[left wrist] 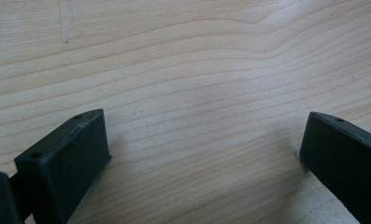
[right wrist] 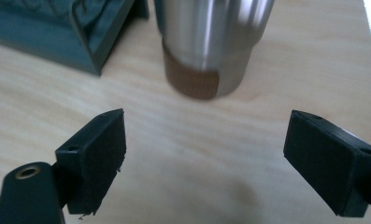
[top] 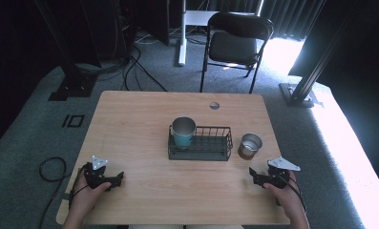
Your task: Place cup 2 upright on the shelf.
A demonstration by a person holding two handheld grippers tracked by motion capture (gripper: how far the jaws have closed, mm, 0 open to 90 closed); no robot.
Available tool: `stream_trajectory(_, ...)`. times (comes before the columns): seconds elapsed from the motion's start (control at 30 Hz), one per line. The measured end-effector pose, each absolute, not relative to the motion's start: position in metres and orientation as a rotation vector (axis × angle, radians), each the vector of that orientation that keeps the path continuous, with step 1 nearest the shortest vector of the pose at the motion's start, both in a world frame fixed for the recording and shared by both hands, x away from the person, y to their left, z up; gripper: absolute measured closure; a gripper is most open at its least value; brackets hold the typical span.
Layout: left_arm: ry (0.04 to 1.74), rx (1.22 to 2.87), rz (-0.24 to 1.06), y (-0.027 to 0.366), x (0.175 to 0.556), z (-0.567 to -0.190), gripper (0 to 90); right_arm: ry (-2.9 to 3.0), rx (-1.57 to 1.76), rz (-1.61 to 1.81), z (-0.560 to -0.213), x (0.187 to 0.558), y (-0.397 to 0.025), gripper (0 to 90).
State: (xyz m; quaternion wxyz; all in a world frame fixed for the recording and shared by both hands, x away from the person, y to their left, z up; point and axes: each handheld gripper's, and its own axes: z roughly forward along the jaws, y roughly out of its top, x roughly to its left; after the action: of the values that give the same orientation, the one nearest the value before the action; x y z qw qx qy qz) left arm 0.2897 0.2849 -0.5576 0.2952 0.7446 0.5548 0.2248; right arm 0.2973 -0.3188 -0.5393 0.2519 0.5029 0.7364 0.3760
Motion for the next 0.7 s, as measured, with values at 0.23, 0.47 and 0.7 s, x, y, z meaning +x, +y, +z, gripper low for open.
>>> stream_trajectory(0.23,1.476,1.982,0.598,0.285,0.290,-0.558,1.9,1.926,1.346,1.089,-0.538,0.311,-0.323,12.7)
stream_trajectory(0.47,1.476,1.981,0.598,0.285,0.290,-0.558,1.9,1.898,1.350,1.123,-0.538,0.322,-0.320,12.7)
stream_trajectory(0.7,1.476,1.981,0.598,0.285,0.290,-0.558,1.9,1.882,1.345,1.142,-0.541,0.331,-0.317,12.6)
